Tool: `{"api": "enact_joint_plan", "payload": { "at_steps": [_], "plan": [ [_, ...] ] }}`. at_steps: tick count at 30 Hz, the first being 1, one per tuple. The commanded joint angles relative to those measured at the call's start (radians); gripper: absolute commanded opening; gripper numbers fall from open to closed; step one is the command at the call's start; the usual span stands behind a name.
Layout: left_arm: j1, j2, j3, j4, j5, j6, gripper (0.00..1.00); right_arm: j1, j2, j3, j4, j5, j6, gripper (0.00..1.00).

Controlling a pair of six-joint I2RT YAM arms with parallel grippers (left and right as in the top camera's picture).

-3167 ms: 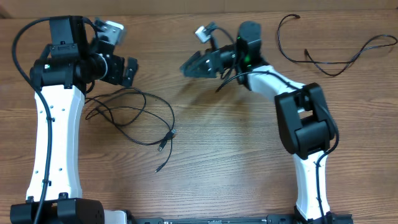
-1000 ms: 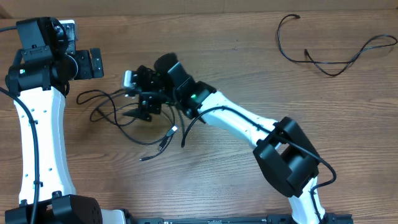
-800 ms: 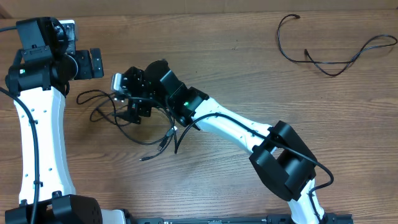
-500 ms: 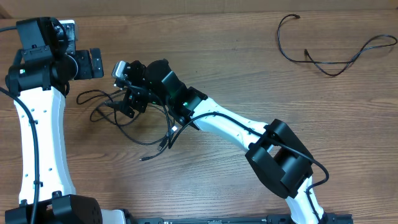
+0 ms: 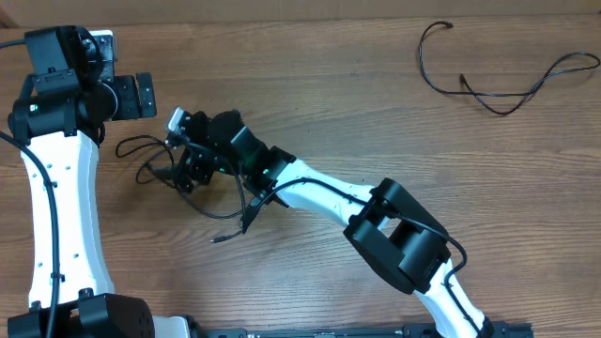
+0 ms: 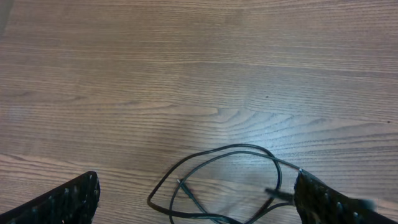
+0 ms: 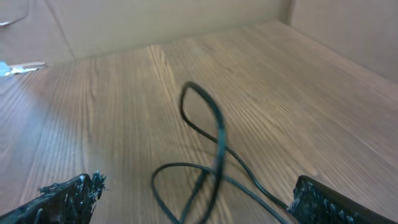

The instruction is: Untangle cables

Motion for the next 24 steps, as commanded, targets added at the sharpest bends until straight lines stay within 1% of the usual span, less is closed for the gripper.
{"api": "enact_joint_plan", "payload": {
  "at_steps": [1, 6, 7, 9, 15, 17, 19, 20, 24],
  "plan": [
    [-0.002, -0.005, 0.008, -0.002, -0.006, -0.013, 1.00, 0.029, 0.014, 0.011, 0.016, 0.009, 0.010, 1.00],
    [-0.002, -0.005, 0.008, -0.002, -0.006, -0.013, 1.00, 0.042, 0.037, 0.011, 0.031, 0.011, 0.010, 0.99],
    [-0.002, -0.005, 0.008, -0.002, -0.006, -0.013, 0.99, 0.042, 0.041, 0.011, 0.032, 0.014, 0.011, 0.98],
    [-0.002, -0.005, 0.008, -0.002, -0.006, -0.013, 0.99, 0.042, 0.044, 0.011, 0.029, 0.018, 0.011, 0.90],
    [-0.002, -0.005, 0.008, -0.002, -0.006, -0.013, 1.00, 0.042, 0.044, 0.011, 0.024, 0.018, 0.010, 0.55],
    [-0.002, -0.005, 0.008, -0.002, -0.006, -0.013, 1.00, 0.042, 0.044, 0.011, 0.023, 0.018, 0.010, 0.37],
    [-0.002, -0.005, 0.008, -0.002, -0.006, -0.013, 1.00, 0.042, 0.044, 0.011, 0.024, 0.018, 0.010, 0.23],
    [-0.002, -0.005, 0.008, -0.002, -0.006, -0.013, 1.00, 0.042, 0.044, 0.011, 0.024, 0.018, 0.010, 0.18],
    [-0.002, -0.005, 0.008, -0.002, -0.006, -0.013, 1.00, 0.042, 0.044, 0.011, 0.024, 0.018, 0.010, 0.13]
  ]
}}
